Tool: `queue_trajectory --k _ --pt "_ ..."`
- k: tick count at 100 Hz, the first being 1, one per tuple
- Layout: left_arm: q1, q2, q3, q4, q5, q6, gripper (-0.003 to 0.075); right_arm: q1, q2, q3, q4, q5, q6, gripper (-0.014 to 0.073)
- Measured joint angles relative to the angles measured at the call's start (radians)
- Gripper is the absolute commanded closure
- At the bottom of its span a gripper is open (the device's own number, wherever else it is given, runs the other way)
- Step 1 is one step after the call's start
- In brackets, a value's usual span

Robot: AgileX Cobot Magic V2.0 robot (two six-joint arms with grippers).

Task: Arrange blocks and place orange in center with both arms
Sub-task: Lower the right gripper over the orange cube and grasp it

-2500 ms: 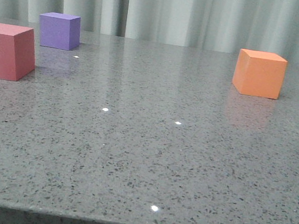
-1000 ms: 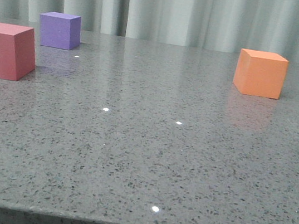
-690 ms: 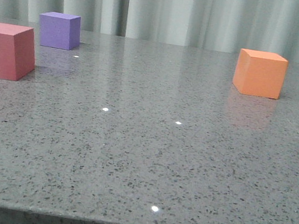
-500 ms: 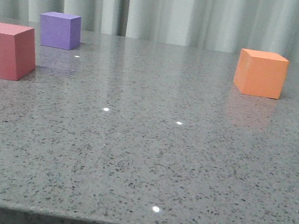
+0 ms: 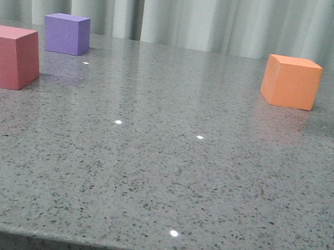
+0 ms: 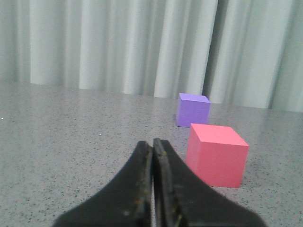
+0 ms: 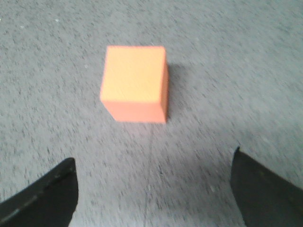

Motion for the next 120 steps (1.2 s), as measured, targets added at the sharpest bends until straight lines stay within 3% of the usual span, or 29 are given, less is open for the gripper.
queue_trajectory --k 31,64,73,90,120 --pt "0.0 0.0 0.0 0.0 0.0 0.0 0.0741 0.008 0.286 -0.254 0.007 0.017 0.0 -0.005" --pt "0.0 0.0 0.0 0.0 0.0 0.0 0.0741 0.008 0.447 -0.341 0.007 0.036 0.0 -0.0046" --pt "0.0 0.0 0.0 0.0 0.0 0.0 0.0741 0.008 0.475 -0.341 0.007 0.037 0.0 0.0018" --pt "0.0 0.0 0.0 0.0 0.0 0.0 0.0741 0.008 0.489 -0.341 0.016 0.046 0.0 0.0264" --pt "0.0 0.0 0.0 0.0 0.0 0.0 0.0741 0.046 0.489 -0.43 0.068 0.094 0.0 0.0267"
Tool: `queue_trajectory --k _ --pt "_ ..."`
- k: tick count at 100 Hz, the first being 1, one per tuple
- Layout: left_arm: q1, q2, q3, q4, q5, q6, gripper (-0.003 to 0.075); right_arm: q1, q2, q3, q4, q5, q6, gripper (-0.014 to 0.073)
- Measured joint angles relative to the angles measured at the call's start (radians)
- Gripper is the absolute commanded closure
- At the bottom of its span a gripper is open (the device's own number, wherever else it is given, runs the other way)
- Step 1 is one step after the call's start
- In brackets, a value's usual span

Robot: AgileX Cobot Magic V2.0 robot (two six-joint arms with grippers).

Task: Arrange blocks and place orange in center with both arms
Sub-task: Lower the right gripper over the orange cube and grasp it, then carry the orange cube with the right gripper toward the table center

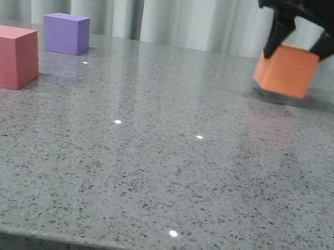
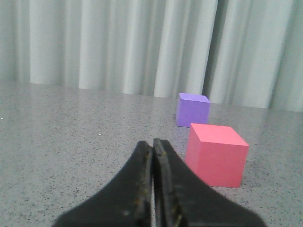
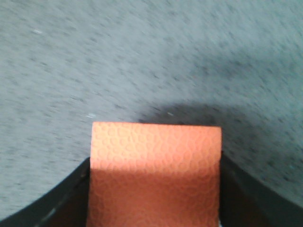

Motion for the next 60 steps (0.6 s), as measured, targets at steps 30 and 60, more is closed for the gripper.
queue_trajectory --k 30,60 --pt "0.0 0.0 0.0 0.0 0.0 0.0 0.0741 0.169 0.086 -0.213 0.01 0.012 0.045 0.0267" --pt "0.0 0.0 0.0 0.0 0.0 0.0 0.0741 0.286 0.29 -0.443 -0.068 0.079 0.167 0.0267"
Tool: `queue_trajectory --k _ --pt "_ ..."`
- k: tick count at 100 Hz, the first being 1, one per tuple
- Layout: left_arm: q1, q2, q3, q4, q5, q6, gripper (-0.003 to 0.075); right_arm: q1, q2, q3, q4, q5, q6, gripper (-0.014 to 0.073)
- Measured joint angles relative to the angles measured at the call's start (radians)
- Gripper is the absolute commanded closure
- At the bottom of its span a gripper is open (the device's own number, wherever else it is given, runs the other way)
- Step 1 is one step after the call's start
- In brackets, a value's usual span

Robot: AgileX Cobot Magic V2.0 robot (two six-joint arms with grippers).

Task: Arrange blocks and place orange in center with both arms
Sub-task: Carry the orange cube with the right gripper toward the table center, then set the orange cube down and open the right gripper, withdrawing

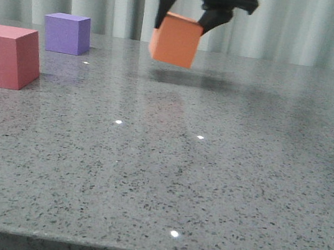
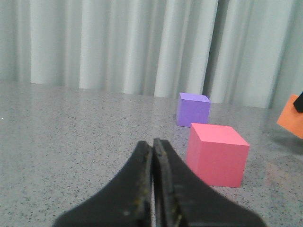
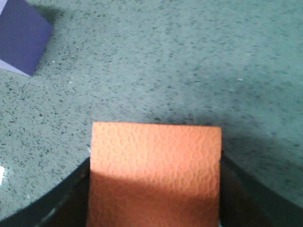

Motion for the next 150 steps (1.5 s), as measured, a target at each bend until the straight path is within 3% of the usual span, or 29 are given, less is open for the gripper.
queue_trajectory --k 26,57,112,133,150 --pt "0.0 0.0 0.0 0.0 0.0 0.0 0.0741 0.038 0.056 -0.059 -0.032 0.043 0.013 0.0248" --pt "0.0 0.0 0.0 0.0 0.0 0.0 0.0741 0.038 0.056 -0.06 -0.037 0.063 0.017 -0.0069" --pt "0.0 0.0 0.0 0.0 0.0 0.0 0.0741 0.03 -0.026 -0.078 -0.037 0.091 -0.023 -0.0071" --pt "0.0 0.0 0.0 0.0 0.0 0.0 0.0741 -0.038 -0.118 -0.074 -0.037 0.141 -0.1 -0.0071" --pt "0.0 0.0 0.0 0.0 0.0 0.0 0.0741 -0.111 -0.212 0.041 -0.044 0.148 -0.128 -0.0071"
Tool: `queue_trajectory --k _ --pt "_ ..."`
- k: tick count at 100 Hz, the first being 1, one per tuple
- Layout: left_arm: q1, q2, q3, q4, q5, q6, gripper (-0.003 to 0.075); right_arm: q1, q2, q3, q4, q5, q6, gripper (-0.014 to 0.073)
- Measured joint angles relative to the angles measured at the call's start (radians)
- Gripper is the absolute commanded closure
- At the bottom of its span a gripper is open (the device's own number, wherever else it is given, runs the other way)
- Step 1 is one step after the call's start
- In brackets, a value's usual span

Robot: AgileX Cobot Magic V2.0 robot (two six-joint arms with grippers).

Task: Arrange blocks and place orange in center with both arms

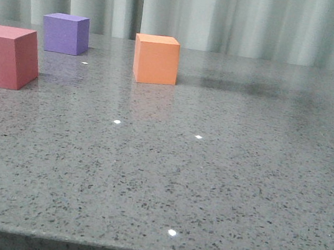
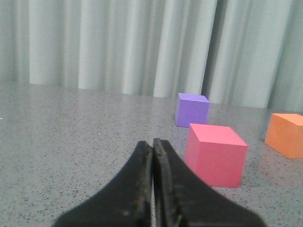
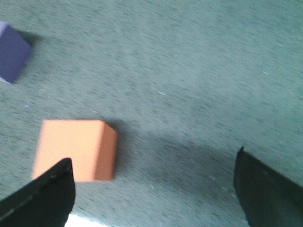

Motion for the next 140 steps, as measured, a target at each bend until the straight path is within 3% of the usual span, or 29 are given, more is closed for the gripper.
queue_trajectory --k 67,115,140 --pt "0.0 0.0 0.0 0.0 0.0 0.0 0.0741 -0.328 -0.698 0.918 -0.011 -0.349 -0.002 -0.0071" --pt "0.0 0.0 0.0 0.0 0.0 0.0 0.0741 -0.352 -1.263 1.396 -0.049 -0.633 -0.003 -0.0071" --pt "0.0 0.0 0.0 0.0 0.0 0.0 0.0741 -0.352 -1.341 1.47 -0.11 -0.695 -0.006 -0.0064"
